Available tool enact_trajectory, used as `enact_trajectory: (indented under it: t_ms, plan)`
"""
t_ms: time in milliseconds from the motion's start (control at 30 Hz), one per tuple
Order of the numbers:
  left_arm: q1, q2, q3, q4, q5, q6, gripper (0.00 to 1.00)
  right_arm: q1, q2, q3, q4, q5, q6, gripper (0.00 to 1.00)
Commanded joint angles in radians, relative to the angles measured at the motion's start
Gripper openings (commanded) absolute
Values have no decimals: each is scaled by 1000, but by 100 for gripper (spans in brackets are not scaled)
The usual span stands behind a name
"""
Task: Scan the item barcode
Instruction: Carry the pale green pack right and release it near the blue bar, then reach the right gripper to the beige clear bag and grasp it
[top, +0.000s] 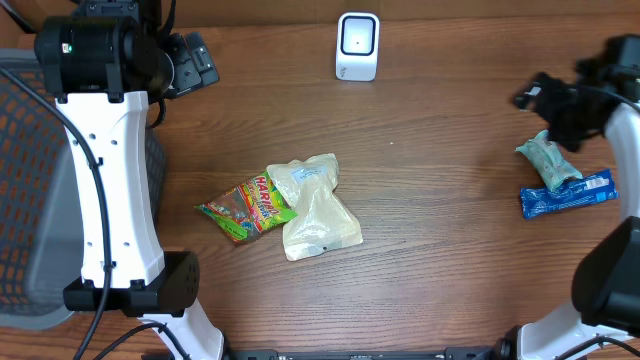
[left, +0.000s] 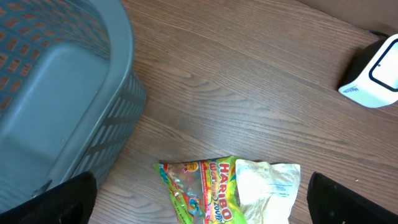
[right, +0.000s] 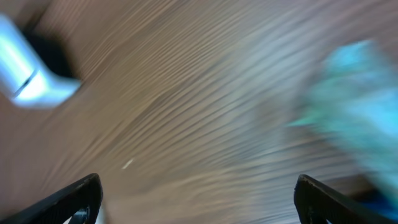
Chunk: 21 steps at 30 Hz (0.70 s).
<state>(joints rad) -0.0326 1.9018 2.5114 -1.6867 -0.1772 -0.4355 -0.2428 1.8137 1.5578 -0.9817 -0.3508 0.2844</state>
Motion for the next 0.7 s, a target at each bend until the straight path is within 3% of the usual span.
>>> enact_trajectory:
  t_ms: [0,133,200,400,667]
  plan:
    - [0,-11,11,0,-13,-6,99,159,-3,12,-19,-151,-50,99]
    - [0,-11,11,0,-13,-6,100,329,11,12,-6,-91,-49,97]
    - [0,-11,11,0,-13,-6,100,426,33,12,25,-57,-16,89]
    - [0,-11,11,0,-13,-6,100,650,137,12,93,41,139,77]
    - [0,-11,11,0,-13,-6,100,922,163,12,132,318,140,76]
